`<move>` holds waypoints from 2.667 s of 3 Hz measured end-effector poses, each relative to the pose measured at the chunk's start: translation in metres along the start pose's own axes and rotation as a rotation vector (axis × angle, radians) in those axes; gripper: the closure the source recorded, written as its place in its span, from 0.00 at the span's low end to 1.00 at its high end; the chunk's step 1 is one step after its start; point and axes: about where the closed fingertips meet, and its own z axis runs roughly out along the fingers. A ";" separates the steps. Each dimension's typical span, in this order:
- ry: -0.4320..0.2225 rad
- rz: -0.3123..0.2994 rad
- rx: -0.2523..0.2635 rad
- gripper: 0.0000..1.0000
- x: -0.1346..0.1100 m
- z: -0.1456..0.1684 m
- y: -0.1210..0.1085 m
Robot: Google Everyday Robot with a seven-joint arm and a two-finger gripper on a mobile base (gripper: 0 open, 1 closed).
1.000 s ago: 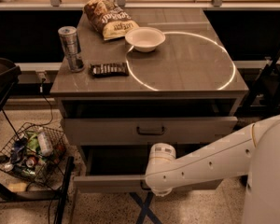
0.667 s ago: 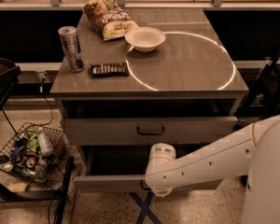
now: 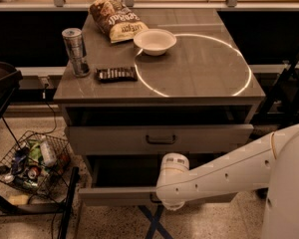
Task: Open middle drawer
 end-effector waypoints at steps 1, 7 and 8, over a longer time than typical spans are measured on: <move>0.001 -0.003 0.008 1.00 0.000 -0.009 0.002; 0.061 -0.099 0.338 1.00 0.113 -0.123 -0.059; 0.034 -0.124 0.339 1.00 0.133 -0.099 -0.080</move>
Offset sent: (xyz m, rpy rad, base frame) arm -0.0080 -0.0029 0.0750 -0.0625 -0.0856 0.0303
